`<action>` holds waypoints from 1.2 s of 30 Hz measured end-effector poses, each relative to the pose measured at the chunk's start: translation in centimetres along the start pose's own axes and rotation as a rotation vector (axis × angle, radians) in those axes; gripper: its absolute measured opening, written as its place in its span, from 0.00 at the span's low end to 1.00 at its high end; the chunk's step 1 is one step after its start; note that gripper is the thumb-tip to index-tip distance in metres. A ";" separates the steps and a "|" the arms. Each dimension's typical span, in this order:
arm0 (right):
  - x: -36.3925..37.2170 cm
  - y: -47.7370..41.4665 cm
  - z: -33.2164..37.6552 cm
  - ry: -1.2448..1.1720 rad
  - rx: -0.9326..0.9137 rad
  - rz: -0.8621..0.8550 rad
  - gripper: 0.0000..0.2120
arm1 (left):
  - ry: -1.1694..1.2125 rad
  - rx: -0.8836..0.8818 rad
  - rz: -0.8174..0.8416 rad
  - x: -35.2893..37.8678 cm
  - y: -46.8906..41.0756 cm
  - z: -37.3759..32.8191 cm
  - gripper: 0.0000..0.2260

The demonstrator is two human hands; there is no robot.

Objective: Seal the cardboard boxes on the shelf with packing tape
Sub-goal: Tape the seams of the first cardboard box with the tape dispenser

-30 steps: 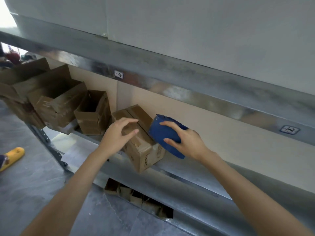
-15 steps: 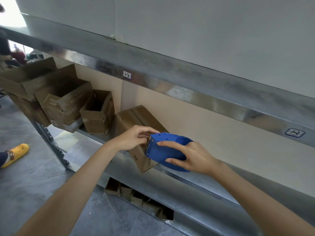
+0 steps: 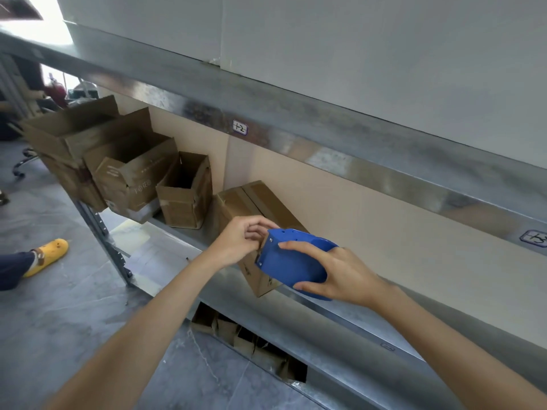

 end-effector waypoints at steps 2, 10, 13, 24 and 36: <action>-0.1 -0.4 0.1 -0.040 0.007 -0.002 0.32 | 0.001 -0.004 -0.054 -0.5 0.2 -0.2 0.19; -0.1 -1.0 0.5 -0.156 -0.026 0.035 0.29 | 0.011 0.002 -0.144 -1.7 0.6 -0.2 0.18; -0.1 -1.2 0.4 -0.146 -0.041 0.047 0.29 | -0.001 0.003 -0.149 -1.4 0.7 -0.4 0.18; -2.1 0.7 -3.9 0.023 -0.013 0.034 0.30 | 0.023 -0.056 -0.323 -6.1 3.0 0.6 0.10; -3.4 2.0 -6.0 0.133 0.074 0.043 0.29 | 0.061 -0.096 -0.457 -7.0 4.7 0.8 0.11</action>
Point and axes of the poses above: each hand's wrist, its own y-axis away from the middle knuckle, its own x-axis out of the palm, z = x × y, the point moved 9 cm from there along -y, towards the middle knuckle, and after that the axes turned 7 degrees about x, right-handed, at the moved point
